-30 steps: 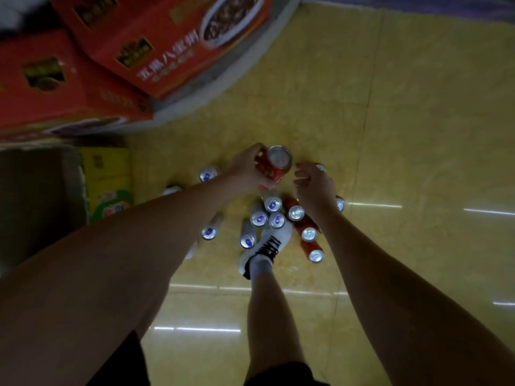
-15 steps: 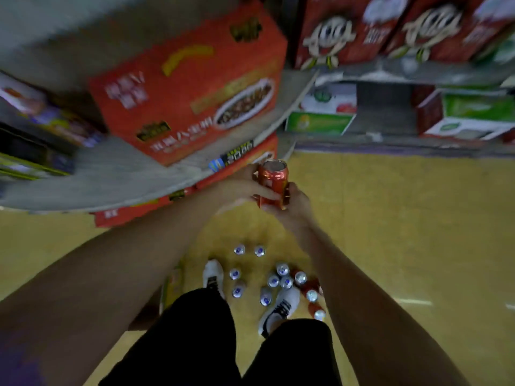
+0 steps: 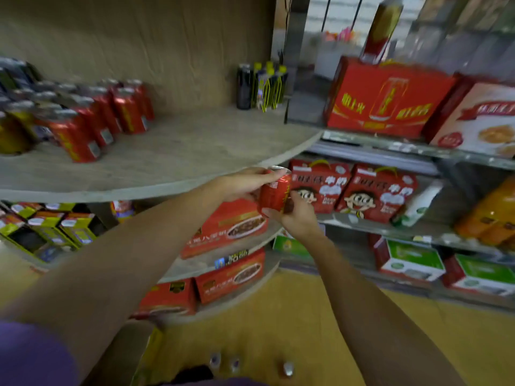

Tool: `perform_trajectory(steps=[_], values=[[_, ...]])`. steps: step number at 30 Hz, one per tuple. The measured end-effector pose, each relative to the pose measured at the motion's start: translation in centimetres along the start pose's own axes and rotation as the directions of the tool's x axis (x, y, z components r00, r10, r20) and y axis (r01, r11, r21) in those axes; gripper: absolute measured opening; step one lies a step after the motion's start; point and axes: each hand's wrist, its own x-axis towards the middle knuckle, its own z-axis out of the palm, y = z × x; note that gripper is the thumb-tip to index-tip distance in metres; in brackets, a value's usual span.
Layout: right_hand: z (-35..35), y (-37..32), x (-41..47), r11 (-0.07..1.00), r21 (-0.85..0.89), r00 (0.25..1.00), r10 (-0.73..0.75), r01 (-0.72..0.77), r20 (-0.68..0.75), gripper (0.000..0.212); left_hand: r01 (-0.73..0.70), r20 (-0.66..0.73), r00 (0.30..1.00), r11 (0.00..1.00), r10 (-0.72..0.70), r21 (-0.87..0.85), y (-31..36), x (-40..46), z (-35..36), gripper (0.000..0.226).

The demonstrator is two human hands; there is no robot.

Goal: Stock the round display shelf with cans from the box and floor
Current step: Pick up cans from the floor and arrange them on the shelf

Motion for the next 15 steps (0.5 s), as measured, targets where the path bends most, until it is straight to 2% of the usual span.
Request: perform_trajectory(steps=[2,5,8,12,15], values=[[-1.7,-2.5,0.7,0.999,0.003,0.999,-0.034,0.033,0.011,0.067,-0.057,-0.037,0.998,0.998,0.057,0.017,2.7,-1.1,-1.0,0.039],[-3.8,-6.4,1.4,0.996,-0.019,0.996,-0.082,0.082,0.019,0.057,-0.157,-0.077,0.986,0.982,0.149,-0.102,6.1,-2.7,-2.6,0.027],[-4.9,-9.7,2.3,0.993,0.0,0.993,-0.119,0.119,0.019,0.058,-0.226,-0.186,0.961,0.968,0.203,-0.108,8.0,-4.3,-4.4,0.043],[-5.0,-13.5,3.0,0.981,-0.045,0.983,-0.186,0.186,0.012,0.068,-0.244,-0.223,0.956,0.939,0.191,-0.241,9.8,-6.4,-7.6,0.05],[-3.9,-16.4,3.0,0.943,-0.211,0.961,-0.273,0.259,-0.039,0.07,-0.235,-0.233,0.958,0.917,0.164,-0.323,10.4,-7.7,-9.6,0.041]])
